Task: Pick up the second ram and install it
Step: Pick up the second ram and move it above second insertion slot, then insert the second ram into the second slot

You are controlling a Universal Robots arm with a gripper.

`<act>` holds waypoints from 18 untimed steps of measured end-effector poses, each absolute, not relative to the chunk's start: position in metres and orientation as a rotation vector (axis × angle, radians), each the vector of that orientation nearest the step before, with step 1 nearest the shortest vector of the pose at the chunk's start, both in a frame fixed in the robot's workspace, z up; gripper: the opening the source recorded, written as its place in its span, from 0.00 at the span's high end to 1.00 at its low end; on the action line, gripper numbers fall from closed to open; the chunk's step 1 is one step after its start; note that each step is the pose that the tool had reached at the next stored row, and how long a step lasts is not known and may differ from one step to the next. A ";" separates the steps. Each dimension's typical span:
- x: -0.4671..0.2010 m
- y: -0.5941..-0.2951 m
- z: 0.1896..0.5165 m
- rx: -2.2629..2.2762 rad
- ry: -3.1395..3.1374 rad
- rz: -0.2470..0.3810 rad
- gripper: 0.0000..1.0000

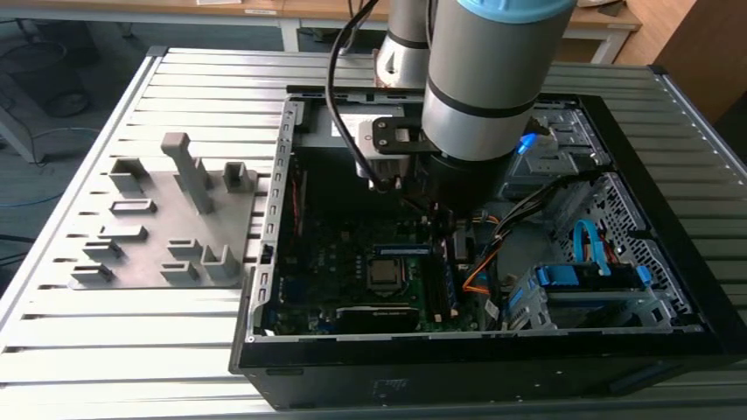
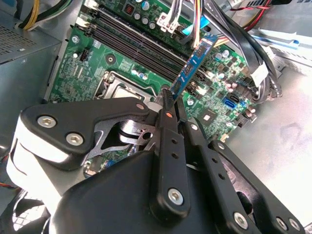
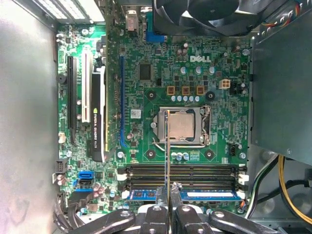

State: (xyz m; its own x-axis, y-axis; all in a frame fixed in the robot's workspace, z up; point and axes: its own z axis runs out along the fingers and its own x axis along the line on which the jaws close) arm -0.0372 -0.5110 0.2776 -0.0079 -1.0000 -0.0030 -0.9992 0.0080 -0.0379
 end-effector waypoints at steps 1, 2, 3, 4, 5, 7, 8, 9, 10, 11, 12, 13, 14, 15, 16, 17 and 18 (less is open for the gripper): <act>-0.037 -0.511 0.278 -2.192 2.210 -0.039 0.86; -0.037 -0.511 0.278 -2.192 2.210 -0.039 0.86; -0.037 -0.511 0.278 -2.192 2.210 -0.039 0.86; -0.037 -0.511 0.278 -2.192 2.210 -0.039 0.86; -0.037 -0.511 0.278 -2.192 2.210 -0.039 0.86; -0.037 -0.511 0.277 -2.192 2.210 -0.039 0.86; -0.037 -0.511 0.277 -2.192 2.210 -0.039 0.86; -0.037 -0.511 0.277 -2.192 2.210 -0.039 0.86; -0.037 -0.511 0.277 -2.190 2.212 -0.039 0.86; -0.037 -0.511 0.277 -2.187 2.215 -0.039 0.86; -0.037 -0.511 0.277 -2.183 2.218 -0.039 0.86; -0.038 -0.511 0.277 -2.180 2.222 -0.039 0.86; -0.038 -0.511 0.277 -2.178 2.224 -0.039 0.86; -0.039 -0.511 0.277 -2.176 2.225 -0.039 0.86; -0.040 -0.511 0.277 -2.176 2.226 -0.039 0.86; -0.040 -0.510 0.277 -2.176 2.226 -0.038 0.86; -0.041 -0.509 0.277 -2.176 2.226 -0.038 0.86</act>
